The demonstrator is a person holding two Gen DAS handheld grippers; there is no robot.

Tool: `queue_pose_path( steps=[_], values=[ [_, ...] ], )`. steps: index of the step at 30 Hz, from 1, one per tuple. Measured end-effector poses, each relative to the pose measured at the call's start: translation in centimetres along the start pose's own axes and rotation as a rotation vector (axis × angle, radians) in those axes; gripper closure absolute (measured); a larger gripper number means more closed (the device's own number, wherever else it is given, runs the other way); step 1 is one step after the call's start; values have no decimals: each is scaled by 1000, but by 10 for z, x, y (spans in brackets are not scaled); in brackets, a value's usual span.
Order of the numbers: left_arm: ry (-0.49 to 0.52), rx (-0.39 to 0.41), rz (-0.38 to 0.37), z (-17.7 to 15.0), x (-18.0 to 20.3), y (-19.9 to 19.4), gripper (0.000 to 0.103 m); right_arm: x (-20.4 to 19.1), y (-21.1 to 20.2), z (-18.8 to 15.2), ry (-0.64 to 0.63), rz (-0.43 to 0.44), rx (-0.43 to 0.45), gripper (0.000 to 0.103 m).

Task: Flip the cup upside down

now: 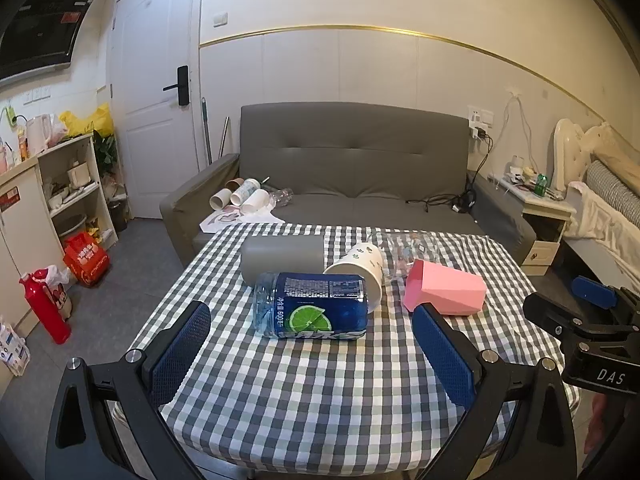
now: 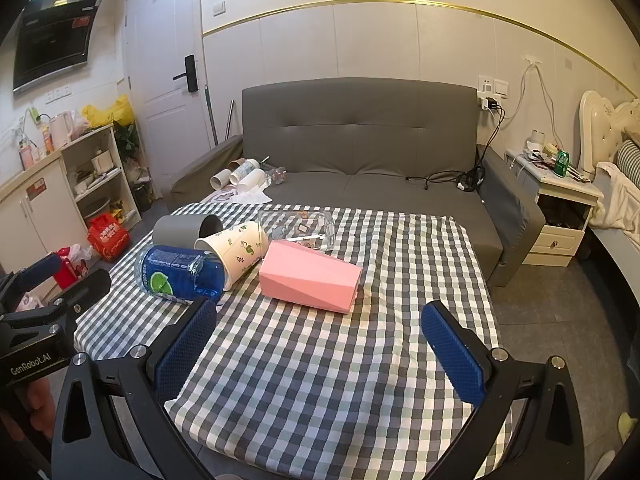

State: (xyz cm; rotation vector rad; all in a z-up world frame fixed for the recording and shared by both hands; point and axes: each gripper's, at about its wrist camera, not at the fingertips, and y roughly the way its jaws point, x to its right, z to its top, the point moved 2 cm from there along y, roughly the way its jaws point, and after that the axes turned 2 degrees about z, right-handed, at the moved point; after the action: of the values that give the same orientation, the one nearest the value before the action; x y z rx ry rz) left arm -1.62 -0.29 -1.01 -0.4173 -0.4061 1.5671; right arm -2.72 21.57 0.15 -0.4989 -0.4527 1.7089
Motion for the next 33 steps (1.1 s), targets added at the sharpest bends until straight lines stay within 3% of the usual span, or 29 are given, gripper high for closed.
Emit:
queue_pose_path(
  steps=[33],
  values=[
    [-18,1,8,1,-4,0,0,-2,3,0,-9,8,-6,0]
  ],
)
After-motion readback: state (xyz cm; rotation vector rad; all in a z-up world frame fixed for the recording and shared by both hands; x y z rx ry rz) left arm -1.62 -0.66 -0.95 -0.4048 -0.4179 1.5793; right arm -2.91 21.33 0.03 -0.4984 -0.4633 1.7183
